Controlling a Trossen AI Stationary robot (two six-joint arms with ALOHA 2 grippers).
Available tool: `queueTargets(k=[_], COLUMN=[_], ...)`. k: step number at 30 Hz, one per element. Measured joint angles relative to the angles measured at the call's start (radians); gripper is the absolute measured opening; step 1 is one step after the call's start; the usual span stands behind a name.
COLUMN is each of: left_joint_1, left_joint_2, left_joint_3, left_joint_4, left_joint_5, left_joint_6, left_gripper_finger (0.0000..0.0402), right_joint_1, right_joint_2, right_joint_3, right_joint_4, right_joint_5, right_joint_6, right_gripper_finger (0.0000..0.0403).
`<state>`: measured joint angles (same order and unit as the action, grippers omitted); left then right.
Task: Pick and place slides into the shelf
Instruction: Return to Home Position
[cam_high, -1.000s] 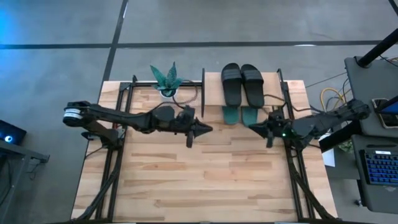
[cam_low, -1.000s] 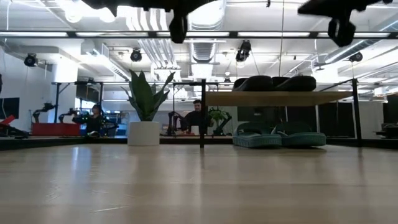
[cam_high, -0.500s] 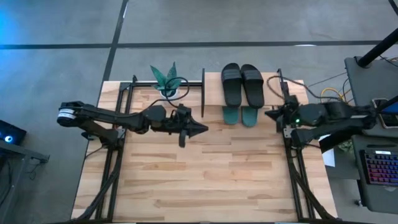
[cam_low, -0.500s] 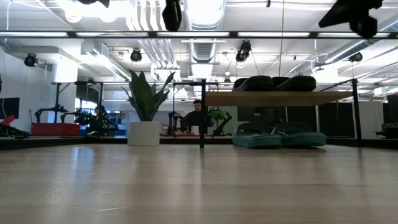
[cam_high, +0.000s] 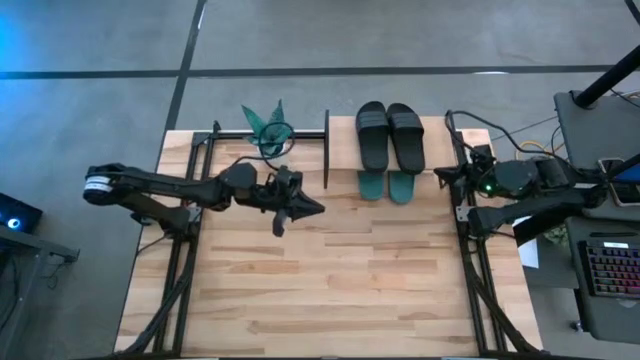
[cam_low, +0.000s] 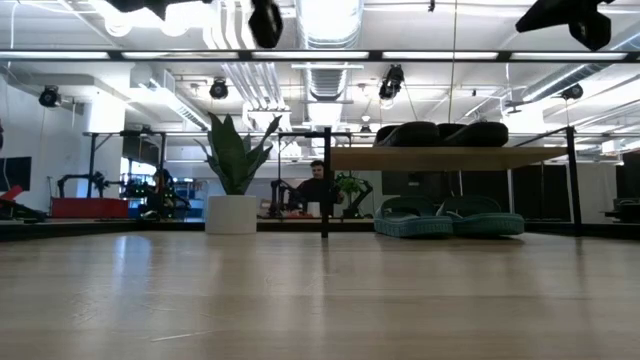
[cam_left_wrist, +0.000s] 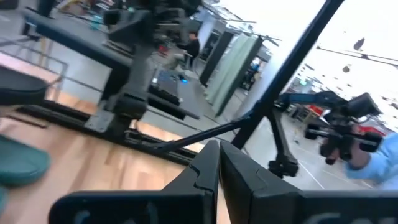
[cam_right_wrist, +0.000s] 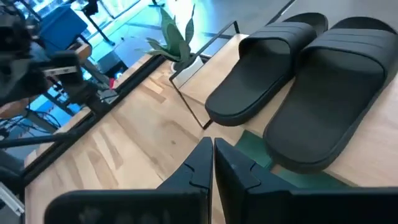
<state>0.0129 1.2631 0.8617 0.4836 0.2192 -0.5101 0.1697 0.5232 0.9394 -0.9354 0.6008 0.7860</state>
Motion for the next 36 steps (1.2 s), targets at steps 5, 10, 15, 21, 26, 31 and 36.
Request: queueTargets(k=[5, 10, 15, 21, 26, 31, 36], left_joint_1=[0.039, 0.060, 0.062, 0.062, 0.062, 0.062, 0.062], left_joint_2=[-0.124, -0.281, -0.408, -0.498, -0.552, -0.617, -0.721], left_joint_3=[-0.142, -0.311, -0.435, -0.532, -0.612, -0.695, -0.785], left_joint_4=[0.069, 0.146, 0.145, 0.145, 0.173, 0.226, 0.247], left_joint_5=[0.000, -0.042, -0.146, -0.171, -0.177, -0.182, -0.200], left_joint_6=[-0.007, -0.008, -0.007, -0.007, -0.007, -0.009, -0.035], left_gripper_finger=[0.0000, 0.0000, 0.0000, 0.0000, 0.0000, 0.0000, 0.0000], right_joint_1=[0.000, 0.000, 0.000, 0.000, 0.000, 0.001, 0.002], right_joint_2=[0.001, -0.063, -0.230, -0.454, -0.514, -0.475, -0.515], right_joint_3=[-0.011, -0.025, -0.074, -0.226, -0.342, -0.397, -0.419], right_joint_4=[0.005, 0.005, 0.027, 0.253, 0.322, 0.401, 0.530], right_joint_5=[-0.130, -0.156, -0.165, -0.301, -0.352, -0.436, -0.527], right_joint_6=[-0.063, -0.062, -0.116, -0.311, -0.357, -0.353, -0.395], right_gripper_finger=[0.0009, 0.0009, 0.0009, 0.0009, 0.0009, 0.0009, 0.0009])
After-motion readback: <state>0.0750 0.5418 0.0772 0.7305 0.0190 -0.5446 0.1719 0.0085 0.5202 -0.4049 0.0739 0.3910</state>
